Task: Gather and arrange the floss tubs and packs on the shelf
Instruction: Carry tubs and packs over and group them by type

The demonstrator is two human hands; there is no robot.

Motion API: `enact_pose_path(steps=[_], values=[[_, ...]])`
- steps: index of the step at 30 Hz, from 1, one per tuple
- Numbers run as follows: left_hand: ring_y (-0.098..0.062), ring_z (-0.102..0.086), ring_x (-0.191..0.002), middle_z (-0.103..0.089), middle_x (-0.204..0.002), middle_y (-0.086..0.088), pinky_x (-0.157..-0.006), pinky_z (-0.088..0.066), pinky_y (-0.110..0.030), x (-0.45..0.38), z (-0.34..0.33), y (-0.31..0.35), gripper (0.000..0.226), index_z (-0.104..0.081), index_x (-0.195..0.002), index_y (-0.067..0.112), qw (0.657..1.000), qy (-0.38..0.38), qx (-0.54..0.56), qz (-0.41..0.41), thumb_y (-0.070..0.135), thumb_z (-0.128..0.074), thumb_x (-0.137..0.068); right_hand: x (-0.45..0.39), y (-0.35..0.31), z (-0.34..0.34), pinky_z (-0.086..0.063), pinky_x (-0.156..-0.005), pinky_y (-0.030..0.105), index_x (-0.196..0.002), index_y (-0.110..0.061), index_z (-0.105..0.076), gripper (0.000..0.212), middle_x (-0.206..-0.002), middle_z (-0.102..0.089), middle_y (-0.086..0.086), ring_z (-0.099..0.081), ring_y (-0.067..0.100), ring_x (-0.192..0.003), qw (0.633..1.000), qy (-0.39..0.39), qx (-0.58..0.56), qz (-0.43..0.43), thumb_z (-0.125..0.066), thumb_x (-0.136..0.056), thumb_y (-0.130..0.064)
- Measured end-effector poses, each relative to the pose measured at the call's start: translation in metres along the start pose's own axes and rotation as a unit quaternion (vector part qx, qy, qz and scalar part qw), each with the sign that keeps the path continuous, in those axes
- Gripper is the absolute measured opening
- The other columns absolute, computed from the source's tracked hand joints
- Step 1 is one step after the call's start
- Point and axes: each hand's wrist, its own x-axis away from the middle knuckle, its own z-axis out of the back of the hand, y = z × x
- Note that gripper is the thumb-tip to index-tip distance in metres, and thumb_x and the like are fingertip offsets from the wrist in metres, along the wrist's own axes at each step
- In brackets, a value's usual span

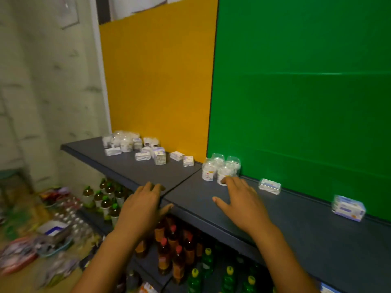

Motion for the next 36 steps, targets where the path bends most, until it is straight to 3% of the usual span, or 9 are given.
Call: enact_pose_path(steps=[9,17,26,36], values=[[-0.019,-0.054,-0.103,-0.053,-0.117,0.002,-0.077,-0.049,-0.03,-0.001,0.015,-0.096,0.055,-0.045,-0.128,0.025,0.995,0.026,-0.049,0.083,0.059,-0.053,-0.086,-0.086,-0.082,-0.054,-0.042,-0.095,0.036,-0.134,-0.024,-0.04,0.052,-0.132,-0.046,-0.002,-0.044,0.02,-0.122,0.995,-0.014,-0.055,0.087,-0.046,-0.094,-0.057],[-0.016,-0.054,-0.105,-0.05,-0.126,0.003,-0.078,-0.049,-0.029,-0.076,0.007,-0.162,0.056,-0.043,-0.132,0.027,0.991,0.042,-0.066,0.106,0.059,-0.05,-0.088,-0.188,-0.105,-0.102,-0.042,-0.096,0.037,-0.133,-0.023,-0.042,0.053,-0.135,-0.046,-0.001,-0.043,0.021,-0.124,0.991,0.008,-0.073,0.108,-0.047,-0.093,-0.058],[-0.015,-0.05,-0.116,-0.044,-0.136,0.004,-0.09,-0.048,-0.029,-0.171,-0.024,-0.205,0.059,-0.039,-0.137,0.028,0.994,0.048,-0.036,0.094,0.059,-0.048,-0.089,-0.288,-0.097,-0.142,-0.039,-0.081,0.029,-0.127,-0.028,-0.046,0.045,-0.126,-0.05,-0.006,-0.048,0.016,-0.114,0.993,0.022,-0.078,0.088,-0.053,-0.092,-0.054],[-0.015,-0.047,-0.123,-0.041,-0.14,0.004,-0.093,-0.049,-0.031,-0.236,-0.075,-0.27,0.057,-0.038,-0.137,0.031,0.996,0.02,0.028,0.08,0.057,-0.051,-0.088,-0.346,-0.105,-0.198,-0.044,-0.09,0.027,-0.13,-0.031,-0.044,0.049,-0.132,-0.049,-0.008,-0.048,0.012,-0.117,0.996,-0.013,-0.075,0.044,-0.053,-0.09,-0.058]])
